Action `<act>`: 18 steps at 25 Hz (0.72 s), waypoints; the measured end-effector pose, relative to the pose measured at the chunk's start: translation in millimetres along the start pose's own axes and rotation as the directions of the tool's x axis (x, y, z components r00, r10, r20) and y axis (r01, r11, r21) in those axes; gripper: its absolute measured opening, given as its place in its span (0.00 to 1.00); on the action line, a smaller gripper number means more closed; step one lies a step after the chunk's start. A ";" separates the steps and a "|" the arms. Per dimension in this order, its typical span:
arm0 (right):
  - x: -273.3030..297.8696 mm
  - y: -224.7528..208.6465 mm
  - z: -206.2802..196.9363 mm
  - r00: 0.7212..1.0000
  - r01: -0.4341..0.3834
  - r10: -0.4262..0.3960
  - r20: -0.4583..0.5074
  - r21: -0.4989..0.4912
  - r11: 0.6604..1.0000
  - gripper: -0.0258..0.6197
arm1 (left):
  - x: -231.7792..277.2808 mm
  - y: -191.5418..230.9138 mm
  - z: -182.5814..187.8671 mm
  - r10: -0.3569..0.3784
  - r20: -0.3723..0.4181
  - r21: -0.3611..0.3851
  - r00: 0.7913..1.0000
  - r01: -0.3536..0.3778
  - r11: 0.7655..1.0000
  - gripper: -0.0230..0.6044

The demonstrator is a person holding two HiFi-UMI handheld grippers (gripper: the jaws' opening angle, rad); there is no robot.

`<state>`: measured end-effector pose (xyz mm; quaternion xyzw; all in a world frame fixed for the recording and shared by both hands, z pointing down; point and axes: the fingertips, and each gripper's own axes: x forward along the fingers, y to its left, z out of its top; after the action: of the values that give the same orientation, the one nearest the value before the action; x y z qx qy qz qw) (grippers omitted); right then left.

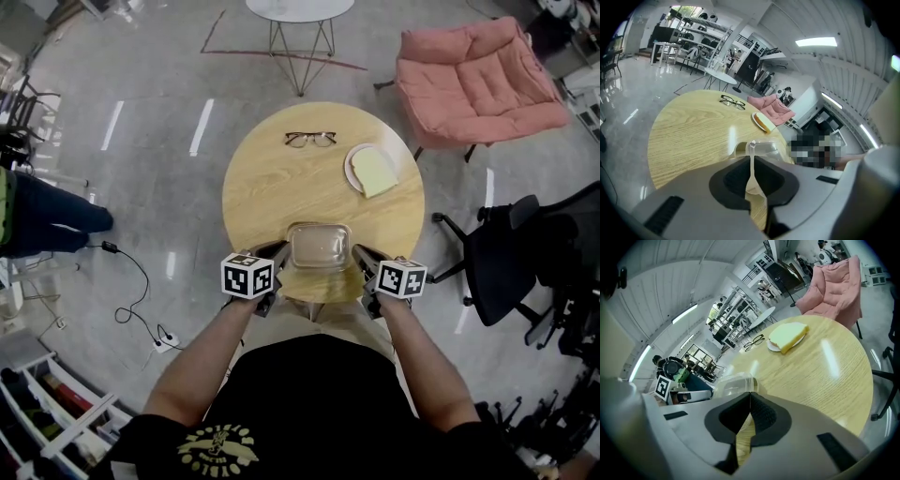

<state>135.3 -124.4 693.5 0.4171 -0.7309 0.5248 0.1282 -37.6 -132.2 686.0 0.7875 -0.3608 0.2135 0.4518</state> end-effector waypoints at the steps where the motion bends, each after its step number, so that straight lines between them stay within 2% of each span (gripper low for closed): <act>1: -1.3 2.0 2.7 1.000 0.002 -0.001 0.007 -0.006 1.000 0.06 | -2.1 -0.7 4.2 -0.003 0.014 0.003 1.000 0.003 1.000 0.10; 7: -12.1 19.8 20.2 0.999 0.011 -0.006 0.053 -0.088 0.996 0.07 | -13.2 -7.7 26.7 0.010 0.055 0.087 0.998 -0.015 0.996 0.07; 14: -30.0 45.8 34.2 0.996 0.014 0.005 0.094 -0.199 0.980 0.06 | -36.8 -29.4 60.5 0.000 0.128 0.200 0.992 -0.026 0.979 0.07; 18: -41.8 60.9 47.0 0.991 0.031 0.000 0.136 -0.224 0.974 0.06 | -50.7 -39.7 77.6 -0.013 0.163 0.195 0.986 -0.019 0.981 0.07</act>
<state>127.6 -139.4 607.5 0.4401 -0.7896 0.4078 0.1289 -39.5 -167.2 591.5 0.8424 -0.3752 0.1833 0.3405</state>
